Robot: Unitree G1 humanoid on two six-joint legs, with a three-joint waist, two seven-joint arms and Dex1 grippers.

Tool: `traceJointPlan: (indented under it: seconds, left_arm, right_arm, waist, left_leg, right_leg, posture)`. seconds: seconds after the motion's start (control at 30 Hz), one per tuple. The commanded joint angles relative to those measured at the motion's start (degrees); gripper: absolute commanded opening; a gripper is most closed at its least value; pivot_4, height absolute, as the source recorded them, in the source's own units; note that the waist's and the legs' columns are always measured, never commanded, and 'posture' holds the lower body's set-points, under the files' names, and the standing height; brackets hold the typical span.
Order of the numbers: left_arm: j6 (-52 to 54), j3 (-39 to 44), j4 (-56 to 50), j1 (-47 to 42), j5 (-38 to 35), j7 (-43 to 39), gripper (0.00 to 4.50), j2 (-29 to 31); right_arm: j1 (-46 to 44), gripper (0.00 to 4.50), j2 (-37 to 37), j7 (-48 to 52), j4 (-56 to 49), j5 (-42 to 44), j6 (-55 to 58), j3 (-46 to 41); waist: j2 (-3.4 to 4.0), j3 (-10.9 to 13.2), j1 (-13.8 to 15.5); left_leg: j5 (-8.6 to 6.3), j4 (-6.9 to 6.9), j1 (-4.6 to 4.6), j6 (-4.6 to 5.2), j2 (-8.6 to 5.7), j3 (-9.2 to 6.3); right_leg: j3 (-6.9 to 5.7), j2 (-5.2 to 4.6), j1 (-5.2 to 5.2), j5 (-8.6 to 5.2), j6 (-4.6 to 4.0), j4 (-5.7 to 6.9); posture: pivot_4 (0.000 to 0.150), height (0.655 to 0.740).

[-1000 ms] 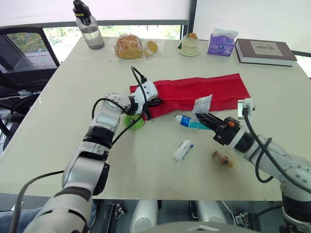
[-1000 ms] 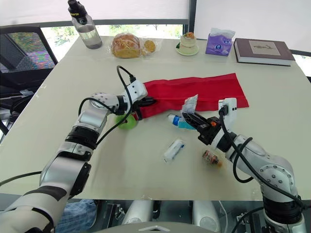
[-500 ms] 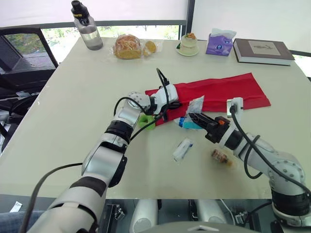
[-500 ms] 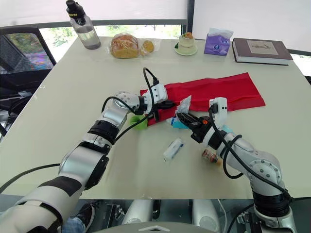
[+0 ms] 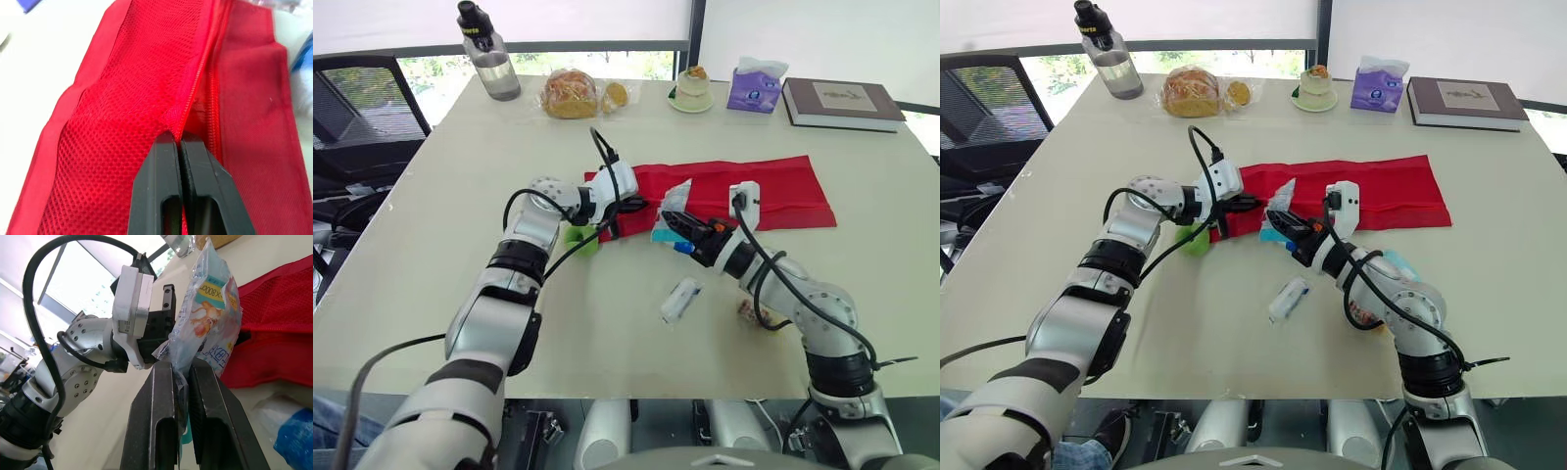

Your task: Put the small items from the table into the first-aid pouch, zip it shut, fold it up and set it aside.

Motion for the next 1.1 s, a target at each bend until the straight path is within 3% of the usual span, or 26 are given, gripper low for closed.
traceJointPlan:
  seconds: [0.03, 0.13, 0.23, 0.4, 0.77, 1.1]
  left_arm:
    - [3.2, 2.0, -10.3, 3.4, 2.2, 7.0, 1.69, 1.9]
    - [8.4, 1.9, -22.2, 9.9, 5.1, 11.9, 3.06, 2.8]
    - [13.0, 1.8, -32.8, 16.1, 9.1, 16.0, 3.06, 4.2]
    - [19.4, 1.8, -41.4, 22.7, 14.1, 21.6, 3.06, 4.0]
    - [19.4, 0.8, -36.2, 20.8, 14.6, 27.0, 3.06, 1.8]
    - [15.6, 0.8, -34.3, 19.4, 11.8, 25.8, 3.06, 0.5]
  right_arm:
    - [-0.5, 0.00, 1.9, 1.7, -1.2, -1.8, -1.4, -0.2]
    - [0.3, 0.00, 1.9, 2.7, -2.0, -2.3, -0.7, -1.2]
    - [0.5, 0.00, 1.7, 2.4, -3.1, -1.8, 0.0, -2.5]
    - [0.0, 0.00, 1.9, 1.8, -4.1, -1.9, 0.3, -4.1]
    - [-0.1, 0.00, 2.8, 0.9, -5.5, -2.0, 1.3, -4.9]
    - [-0.3, 0.00, 3.7, 0.9, -5.7, -3.7, 1.1, -4.5]
  waist:
    - [0.01, 0.0, 0.0]
    - [0.01, 0.0, -0.1]
    - [0.03, 0.0, 0.0]
    - [0.03, 0.0, 0.0]
    - [0.03, 0.0, 0.0]
    - [0.03, 0.0, 0.0]
  left_leg:
    - [0.00, 0.02, -0.01, 0.00, 0.01, 0.02]
    - [0.00, 0.02, 0.00, 0.00, 0.02, 0.01]
    - [0.00, 0.02, 0.02, -0.01, 0.10, 0.05]
    - [0.01, 0.05, 0.08, -0.02, 0.36, 0.08]
    - [0.02, 0.08, 0.12, -0.04, 0.41, 0.10]
    - [0.02, 0.08, 0.11, -0.04, 0.41, 0.12]
  right_leg:
    - [0.04, 0.02, -0.02, 0.01, 0.00, 0.02]
    - [0.04, 0.02, -0.03, 0.01, 0.00, 0.05]
    - [0.09, 0.02, -0.02, 0.01, -0.01, 0.05]
    - [0.08, 0.21, -0.03, 0.09, -0.15, 0.08]
    - [0.09, 0.41, -0.02, 0.19, -0.29, 0.08]
    - [0.10, 0.39, -0.03, 0.19, -0.29, 0.07]
  posture:
    - [0.150, 0.7400]
    - [0.150, 0.7400]
    - [0.150, 0.7400]
    - [0.150, 0.7400]
    - [0.150, 0.7400]
    - [0.150, 0.7400]
